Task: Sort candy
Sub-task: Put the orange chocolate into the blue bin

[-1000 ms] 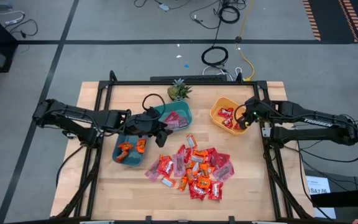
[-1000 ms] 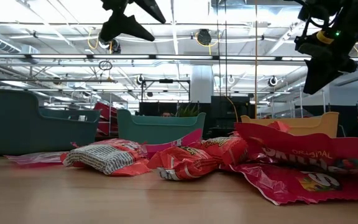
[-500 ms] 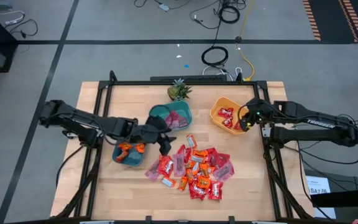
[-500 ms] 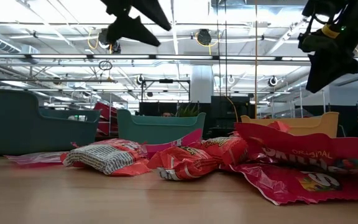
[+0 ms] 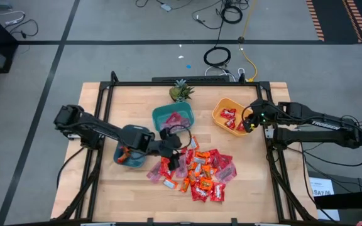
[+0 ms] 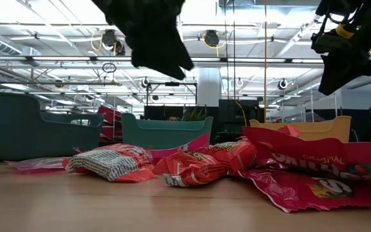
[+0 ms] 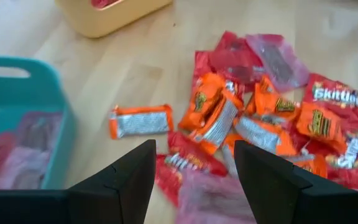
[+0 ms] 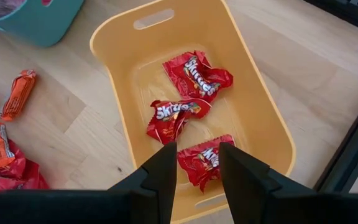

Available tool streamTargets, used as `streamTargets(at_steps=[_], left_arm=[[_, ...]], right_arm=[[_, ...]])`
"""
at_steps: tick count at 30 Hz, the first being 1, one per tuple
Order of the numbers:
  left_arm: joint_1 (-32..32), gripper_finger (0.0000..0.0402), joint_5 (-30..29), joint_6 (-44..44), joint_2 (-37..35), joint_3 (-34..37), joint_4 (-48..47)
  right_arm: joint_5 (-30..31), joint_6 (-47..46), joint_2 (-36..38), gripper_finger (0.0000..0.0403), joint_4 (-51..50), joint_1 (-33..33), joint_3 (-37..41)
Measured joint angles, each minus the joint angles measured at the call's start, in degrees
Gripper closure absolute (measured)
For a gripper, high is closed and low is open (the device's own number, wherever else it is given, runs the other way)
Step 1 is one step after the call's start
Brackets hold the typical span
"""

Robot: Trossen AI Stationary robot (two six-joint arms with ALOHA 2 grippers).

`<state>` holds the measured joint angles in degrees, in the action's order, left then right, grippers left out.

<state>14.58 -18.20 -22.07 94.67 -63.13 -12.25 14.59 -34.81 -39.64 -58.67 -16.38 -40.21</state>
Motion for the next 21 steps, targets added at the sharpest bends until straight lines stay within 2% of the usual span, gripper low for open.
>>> streamTargets(at_steps=[6, 11, 17, 21], left_arm=[[1.93, 0.0176, 3.23, 0.01, 4.8, 0.0, 1.77], [3.25, 0.0176, 3.4, 0.59, 7.57, 0.0, 3.67], [3.18, 0.0176, 3.43, 11.79, 10.17, -0.03, 12.46], [1.9, 0.0176, 3.11, 12.07, 13.8, -3.13, 14.81]], right_arm=[[0.02, 0.09, 0.0, 0.0291, 0.01, 0.0, 0.0], [0.02, 0.11, 0.0, 0.0291, 0.02, 0.0, 0.0], [0.0, 0.02, 0.0, 0.0291, 0.06, 0.0, 0.0], [-0.2, -0.48, 0.0, 0.0291, 0.07, 0.0, 0.0]])
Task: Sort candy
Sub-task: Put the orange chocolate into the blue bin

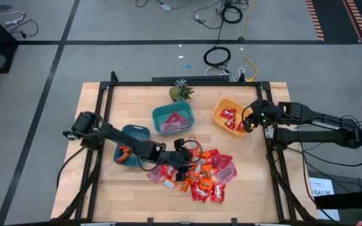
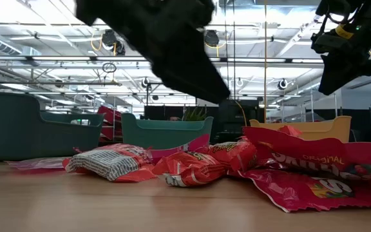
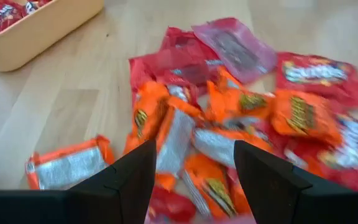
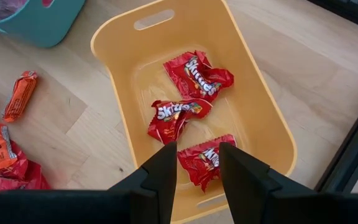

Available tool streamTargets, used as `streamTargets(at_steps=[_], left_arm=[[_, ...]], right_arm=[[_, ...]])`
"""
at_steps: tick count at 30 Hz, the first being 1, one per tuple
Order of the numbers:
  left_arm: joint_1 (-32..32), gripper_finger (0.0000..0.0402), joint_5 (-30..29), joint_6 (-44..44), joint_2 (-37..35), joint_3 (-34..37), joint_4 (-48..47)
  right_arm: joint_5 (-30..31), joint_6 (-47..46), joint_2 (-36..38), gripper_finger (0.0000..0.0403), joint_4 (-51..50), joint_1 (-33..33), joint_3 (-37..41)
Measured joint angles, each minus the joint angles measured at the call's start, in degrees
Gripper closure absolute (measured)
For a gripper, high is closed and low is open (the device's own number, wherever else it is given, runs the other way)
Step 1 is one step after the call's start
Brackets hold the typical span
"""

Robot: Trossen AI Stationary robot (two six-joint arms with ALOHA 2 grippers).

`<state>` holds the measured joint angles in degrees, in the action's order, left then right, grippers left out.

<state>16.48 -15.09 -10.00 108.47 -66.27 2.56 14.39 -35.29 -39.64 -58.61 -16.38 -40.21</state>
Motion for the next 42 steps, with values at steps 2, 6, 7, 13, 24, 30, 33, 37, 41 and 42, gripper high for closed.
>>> streamTargets(at_steps=[2, 6, 7, 13, 24, 30, 33, 37, 41, 42], left_arm=[[-0.67, 0.0176, 0.83, 0.31, 2.24, -2.32, -0.39], [-1.4, 0.0176, 4.83, -0.02, 6.76, -6.74, -2.22], [-1.41, 0.0176, 5.69, -0.12, 7.61, -7.59, -3.82], [-0.72, 0.0176, 6.87, -5.9, 9.0, -10.77, -15.14], [-0.14, 0.0193, 7.95, -7.76, 10.28, -10.76, -18.38], [-0.06, 0.0223, 7.89, -7.76, 10.37, -10.77, -18.48], [-0.06, 0.0257, 8.4, -8.49, 10.37, -10.77, -18.53], [-0.11, 0.0314, 9.91, -11.42, 10.3, -10.77, -18.51], [0.05, 0.0362, 10.4, -12.13, 9.29, -10.7, -18.84], [0.05, 0.0369, 10.4, -12.1, 8.72, -10.66, -19.21]], right_arm=[[-1.08, 0.0, 0.0, 0.0291, 0.0, 0.0, 0.0], [-1.31, -0.04, 0.0, 0.0291, -0.1, 0.0, 0.0], [-1.31, -0.04, 0.0, 0.0291, -0.11, 0.0, 0.0], [-1.33, -0.48, -0.02, 0.0291, -0.33, 0.0, 0.0], [-1.29, -0.19, 0.0, 0.0291, -0.21, 0.0, 0.0], [-1.29, -0.31, -0.01, 0.0291, -0.2, 0.0, 0.0], [-1.3, -0.78, -0.02, 0.0291, -0.2, 0.0, 0.0], [-1.29, -0.93, 0.0, 0.0291, -0.26, 0.0, 0.0], [-1.29, -0.92, 0.0, 0.0291, -0.26, 0.0, 0.0], [-1.27, -0.92, 0.0, 0.0291, -0.26, 0.0, 0.0]])
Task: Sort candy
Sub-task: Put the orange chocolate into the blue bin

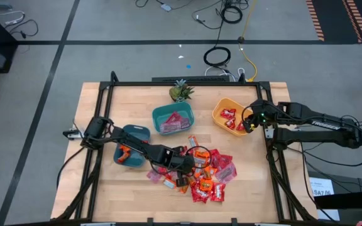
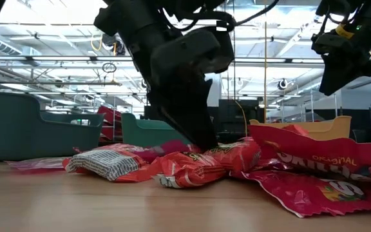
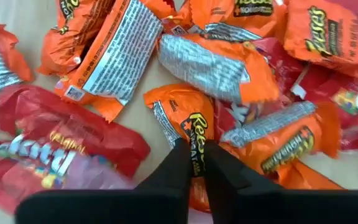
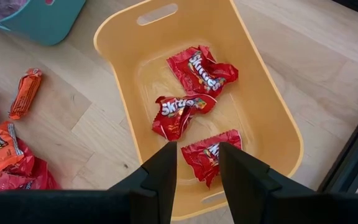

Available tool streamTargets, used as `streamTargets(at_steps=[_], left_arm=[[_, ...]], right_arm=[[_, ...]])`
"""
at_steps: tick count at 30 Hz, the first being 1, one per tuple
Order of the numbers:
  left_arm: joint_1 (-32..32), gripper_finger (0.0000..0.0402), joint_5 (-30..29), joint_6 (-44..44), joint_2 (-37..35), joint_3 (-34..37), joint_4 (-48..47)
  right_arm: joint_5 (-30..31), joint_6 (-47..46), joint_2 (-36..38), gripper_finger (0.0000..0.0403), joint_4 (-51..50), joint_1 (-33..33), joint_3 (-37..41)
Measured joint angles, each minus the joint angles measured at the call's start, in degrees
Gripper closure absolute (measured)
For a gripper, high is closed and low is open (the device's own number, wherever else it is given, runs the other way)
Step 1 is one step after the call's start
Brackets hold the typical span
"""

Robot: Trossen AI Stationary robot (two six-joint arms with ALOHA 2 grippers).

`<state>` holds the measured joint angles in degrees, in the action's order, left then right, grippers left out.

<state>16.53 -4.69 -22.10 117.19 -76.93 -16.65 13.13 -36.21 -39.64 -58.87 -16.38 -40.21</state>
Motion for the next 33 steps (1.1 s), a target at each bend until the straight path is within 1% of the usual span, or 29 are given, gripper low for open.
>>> streamTargets(at_steps=[3, 5, 13, 16, 18, 21, 23, 26, 29, 33], left_arm=[[0.04, 0.0379, -0.03, 0.06, -2.13, 0.0, -0.95], [0.03, 0.0379, -1.33, 0.06, -4.03, 0.0, -2.8], [-0.17, 0.0379, -11.8, 0.39, -12.99, -0.04, -6.9], [-0.29, 0.0379, -15.59, -2.16, -16.62, 0.0, -9.74], [-0.37, 0.0379, -19.24, -5.58, -19.46, 0.08, -13.94], [-0.44, 0.0379, -24.15, -13.29, -23.91, 2.08, -21.28], [-0.39, 0.0379, -25.45, -18.8, -26.71, 3.86, -27.22], [0.82, 0.0379, -26.14, -28.47, -31.34, 8.25, -33.37], [3.26, 0.0379, -27.01, -38.01, -35.92, 14.06, -35.29], [6.47, 0.0379, -27.7, -49.13, -42.24, 22.04, -35.44]], right_arm=[[0.0, 0.01, 0.0, 0.0291, -0.02, -0.01, 0.0], [-0.02, 0.29, -0.02, 0.0291, 0.0, 0.0, 0.0], [0.01, -0.15, -0.02, 0.0291, 0.15, -0.01, 0.0], [0.02, -0.39, -0.02, 0.0291, 0.15, 0.0, 0.0], [0.02, -0.65, -0.01, 0.0291, 0.21, 0.0, 0.0], [0.0, -1.17, -0.02, 0.0291, 0.43, 0.0, 0.0], [0.02, -1.54, 0.0, 0.0291, 0.44, 0.0, 0.0], [0.02, -1.7, 0.0, 0.0291, 0.42, -0.02, 0.0], [0.02, -2.67, -0.01, 0.0291, 0.44, -0.01, 0.0], [0.02, -4.15, -0.02, 0.0291, 0.46, 0.0, 0.0]])
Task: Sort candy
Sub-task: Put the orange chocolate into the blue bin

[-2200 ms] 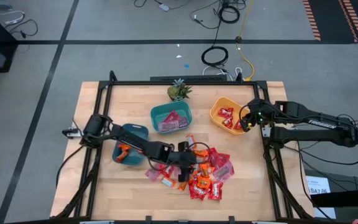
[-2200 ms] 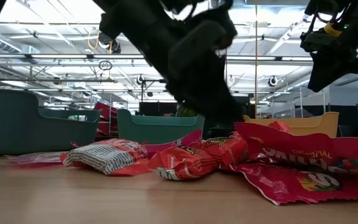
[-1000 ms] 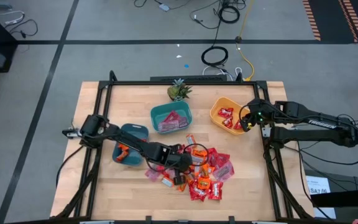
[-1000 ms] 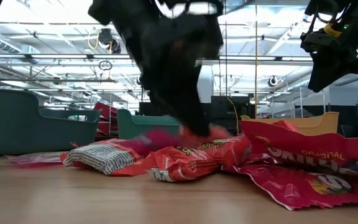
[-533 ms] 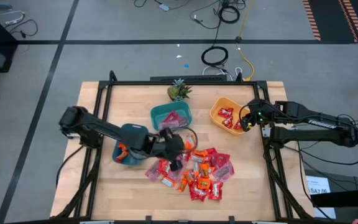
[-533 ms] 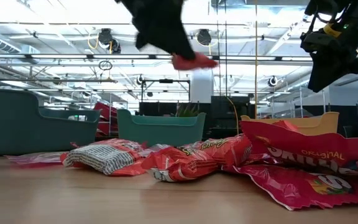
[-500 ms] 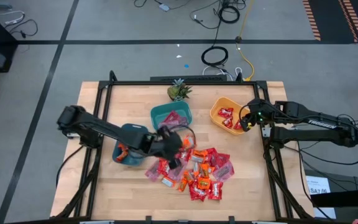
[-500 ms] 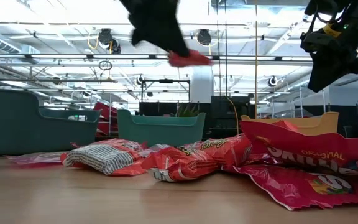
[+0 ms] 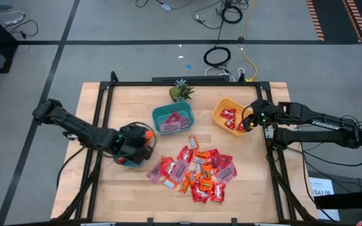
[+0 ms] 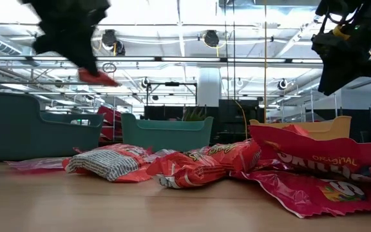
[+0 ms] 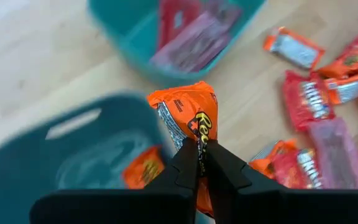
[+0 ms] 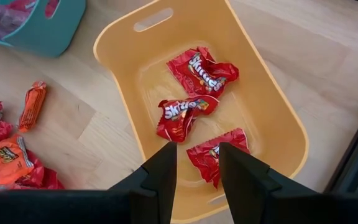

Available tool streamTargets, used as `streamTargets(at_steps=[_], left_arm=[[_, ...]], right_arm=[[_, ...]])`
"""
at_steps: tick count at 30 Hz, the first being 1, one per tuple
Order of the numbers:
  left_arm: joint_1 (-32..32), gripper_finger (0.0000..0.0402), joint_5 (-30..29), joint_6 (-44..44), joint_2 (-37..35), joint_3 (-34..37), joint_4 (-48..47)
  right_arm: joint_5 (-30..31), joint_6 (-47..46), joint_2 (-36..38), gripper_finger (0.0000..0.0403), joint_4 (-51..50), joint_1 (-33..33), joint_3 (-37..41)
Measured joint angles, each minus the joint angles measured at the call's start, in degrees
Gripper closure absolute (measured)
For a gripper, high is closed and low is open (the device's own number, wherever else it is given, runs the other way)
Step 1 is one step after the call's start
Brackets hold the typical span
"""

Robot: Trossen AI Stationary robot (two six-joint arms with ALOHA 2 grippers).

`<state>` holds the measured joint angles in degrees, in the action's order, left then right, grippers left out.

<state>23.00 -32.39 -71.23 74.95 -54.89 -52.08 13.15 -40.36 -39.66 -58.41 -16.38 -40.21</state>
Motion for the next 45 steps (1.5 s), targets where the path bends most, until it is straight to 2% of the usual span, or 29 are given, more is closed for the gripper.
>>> streamTargets(at_steps=[6, 14, 18, 23, 33, 40, 45], left_arm=[[1.93, 0.0379, -0.07, -10.81, -6.44, 7.65, -0.01], [1.29, 0.0364, -0.1, -10.52, -7.6, 8.61, 0.51], [1.36, 0.0355, 0.8, -2.22, -7.6, 8.61, 0.32], [1.36, 0.0353, 2.92, -0.25, -7.6, 8.61, -0.62], [1.36, 0.0348, 3.86, -4.22, -7.6, 8.61, -1.48], [1.36, 0.0289, 3.88, -11.55, -7.6, 8.61, -2.36], [1.34, 0.0254, 4.04, -15.44, -7.6, 8.61, -2.99]], right_arm=[[0.0, -3.18, 0.02, 0.0291, 0.04, 0.0, 0.0], [-0.02, -7.19, 0.02, 0.0291, -0.44, 0.0, 0.0], [-0.03, -8.59, 0.02, 0.0291, -0.46, 0.0, 0.0], [-0.02, -8.59, 0.02, 0.0291, -0.46, 0.0, 0.0], [-2.6, -6.56, 0.02, 0.0291, 0.04, -0.01, 0.0], [-7.26, -1.08, 1.56, 0.0291, -0.1, -0.01, 0.0], [-11.43, -0.53, 4.99, 0.0291, -0.13, 0.0, 0.0]])
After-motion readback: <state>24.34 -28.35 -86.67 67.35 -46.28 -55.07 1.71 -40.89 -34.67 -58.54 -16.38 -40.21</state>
